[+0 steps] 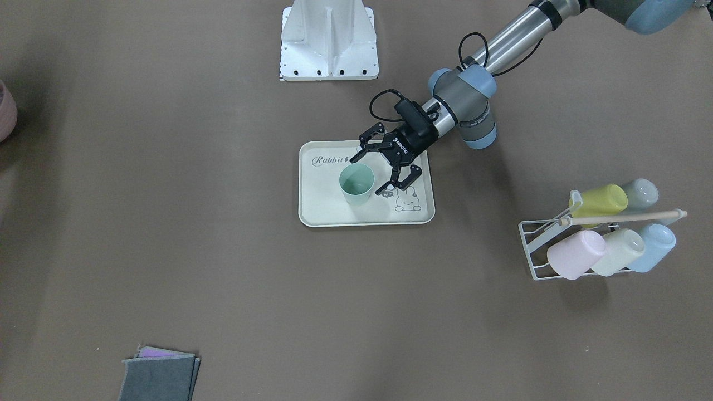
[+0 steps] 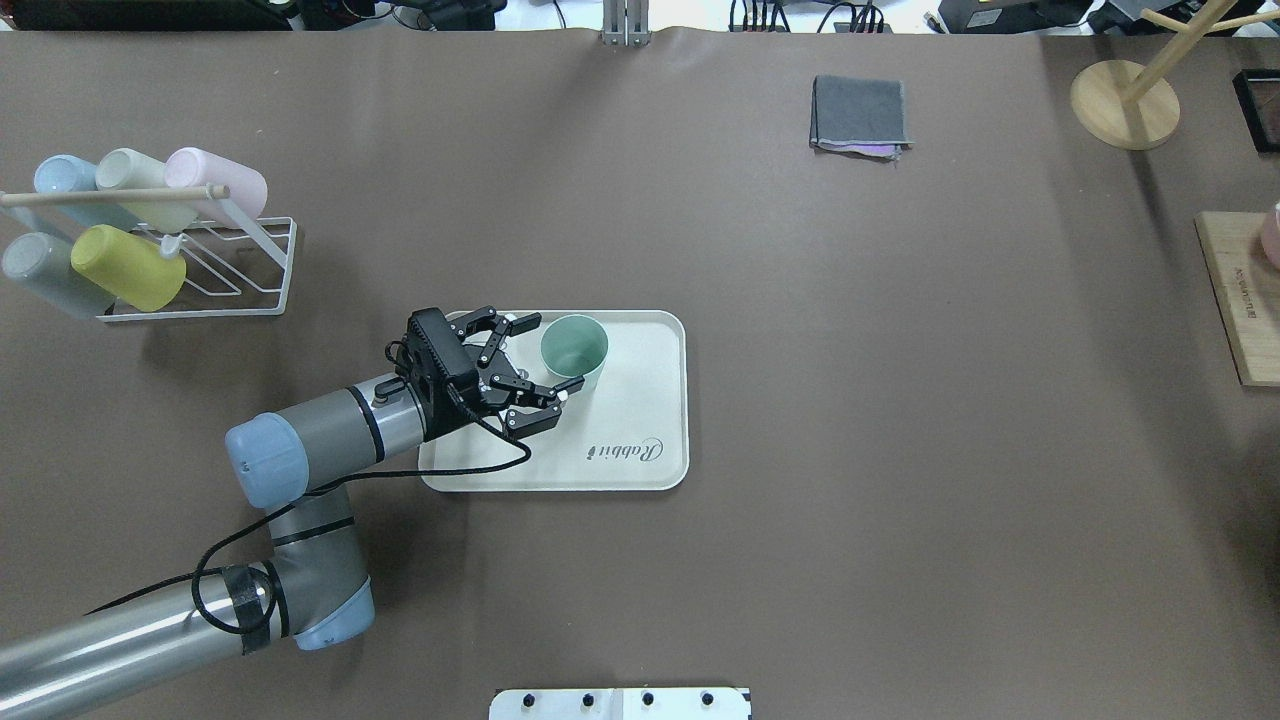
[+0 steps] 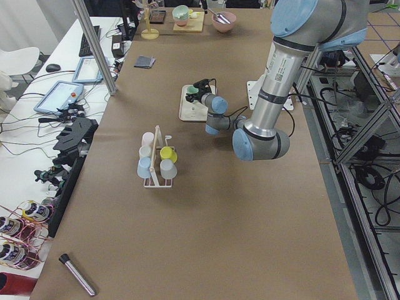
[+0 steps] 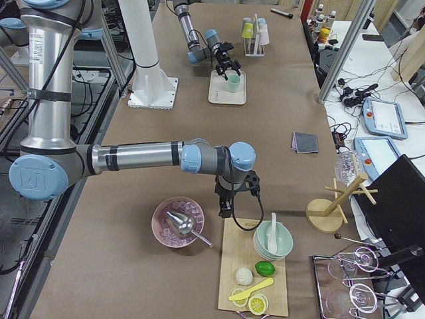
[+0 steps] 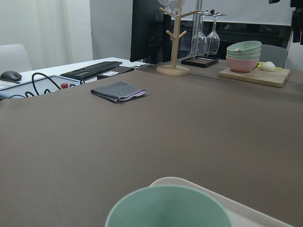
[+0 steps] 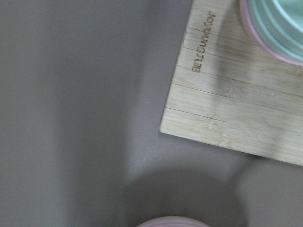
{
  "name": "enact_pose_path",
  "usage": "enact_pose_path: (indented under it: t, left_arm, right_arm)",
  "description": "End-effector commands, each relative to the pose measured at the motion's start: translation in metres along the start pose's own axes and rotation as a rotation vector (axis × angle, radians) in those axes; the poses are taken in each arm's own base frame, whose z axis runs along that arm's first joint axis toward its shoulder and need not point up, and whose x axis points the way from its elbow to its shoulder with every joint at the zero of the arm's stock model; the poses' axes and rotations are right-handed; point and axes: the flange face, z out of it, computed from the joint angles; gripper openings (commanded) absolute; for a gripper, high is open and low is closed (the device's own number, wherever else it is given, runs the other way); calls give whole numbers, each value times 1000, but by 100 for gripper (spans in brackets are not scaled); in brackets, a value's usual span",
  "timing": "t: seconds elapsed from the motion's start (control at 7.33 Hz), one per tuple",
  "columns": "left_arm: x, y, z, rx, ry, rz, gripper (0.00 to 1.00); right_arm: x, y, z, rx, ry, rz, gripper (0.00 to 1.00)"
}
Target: Pick up and place green cup on tray
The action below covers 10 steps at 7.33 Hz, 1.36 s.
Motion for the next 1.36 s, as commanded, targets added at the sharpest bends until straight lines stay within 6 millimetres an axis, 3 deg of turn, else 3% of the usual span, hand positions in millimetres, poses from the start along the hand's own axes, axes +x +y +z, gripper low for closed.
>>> enact_pose_path:
  t: [0.0,0.14,0.27,0.41,0.55,0.68,0.95,1.09,1.23]
  left_arm:
    - [0,-1,-1,3,0,0,97]
    - [2,-17,-2,33,7,-2,98]
    - [0,-48,-4,73,4,-5,98]
    - [-6,-80,-5,78,-23,5,98]
    - [-17,-128,-7,45,-86,25,98]
    - [-45,-170,-8,-45,-191,62,98]
    - [-102,-189,5,-306,-374,86,98]
    - [-159,-192,-7,-471,-502,70,98]
    - [-229,-200,-42,-625,-571,-15,98]
  right_arm:
    - [25,16,5,-8,-7,60,100]
    - [35,23,0,5,-9,86,100]
    - [40,29,2,2,-9,99,100]
    - [41,30,0,7,-10,106,100]
    - [46,37,2,3,-12,119,100]
    - [49,43,6,-2,-14,128,100]
    - [51,43,4,1,-2,127,100]
    - [52,44,5,-3,1,130,100]
    - [54,44,7,-8,1,138,100]
